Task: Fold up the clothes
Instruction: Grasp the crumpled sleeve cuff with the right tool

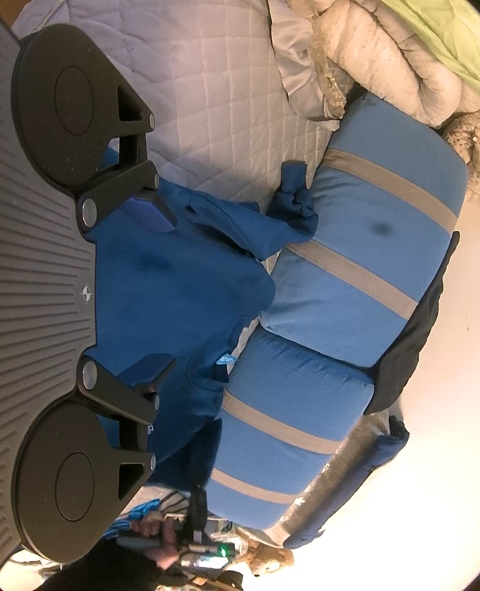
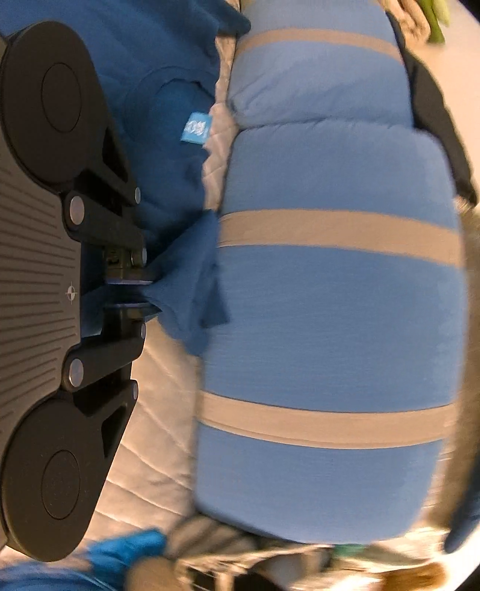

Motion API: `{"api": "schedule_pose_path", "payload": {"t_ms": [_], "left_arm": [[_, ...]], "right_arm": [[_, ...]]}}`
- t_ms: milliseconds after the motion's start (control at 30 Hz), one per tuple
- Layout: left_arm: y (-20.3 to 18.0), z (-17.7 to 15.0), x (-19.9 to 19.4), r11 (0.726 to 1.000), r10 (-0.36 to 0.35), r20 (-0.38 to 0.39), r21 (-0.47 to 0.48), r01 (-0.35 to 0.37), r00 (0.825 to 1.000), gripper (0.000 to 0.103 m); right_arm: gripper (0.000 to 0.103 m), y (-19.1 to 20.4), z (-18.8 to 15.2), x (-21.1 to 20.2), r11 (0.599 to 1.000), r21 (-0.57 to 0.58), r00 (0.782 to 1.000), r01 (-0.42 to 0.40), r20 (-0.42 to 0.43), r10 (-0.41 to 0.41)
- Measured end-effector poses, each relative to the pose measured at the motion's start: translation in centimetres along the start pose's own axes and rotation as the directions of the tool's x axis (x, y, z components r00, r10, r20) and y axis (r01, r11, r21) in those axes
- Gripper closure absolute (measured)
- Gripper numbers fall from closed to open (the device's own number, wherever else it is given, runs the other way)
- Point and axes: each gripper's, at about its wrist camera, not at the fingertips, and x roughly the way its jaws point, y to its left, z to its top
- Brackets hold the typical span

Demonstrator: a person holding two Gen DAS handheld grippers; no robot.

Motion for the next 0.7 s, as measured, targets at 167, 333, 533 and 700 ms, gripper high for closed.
{"api": "schedule_pose_path", "payload": {"t_ms": [167, 333, 533, 700], "left_arm": [[0.2, 0.1, 0.1, 1.0, -0.012, 0.001, -0.016, 0.012, 1.0, 0.031], [0.4, 0.1, 0.0, 0.999, -0.017, 0.004, -0.029, 0.017, 1.0, 0.031], [0.4, 0.2, 0.0, 0.999, -0.012, 0.003, -0.037, 0.012, 1.0, 0.031], [0.5, 0.2, 0.0, 0.999, -0.011, 0.003, -0.04, 0.011, 1.0, 0.031]], "right_arm": [[0.092, 2.0, 0.3, -5.3, 0.985, -0.111, 0.991, -0.131, -0.001, 0.131], [0.092, 4.5, -2.6, -8.2, 0.935, -0.193, 0.953, -0.296, -0.117, 0.278], [0.091, 5.8, -5.5, -8.2, 0.903, -0.239, 0.925, -0.358, -0.219, 0.31], [0.088, 5.6, -6.8, -8.0, 0.901, -0.256, 0.918, -0.351, -0.282, 0.278]]}}
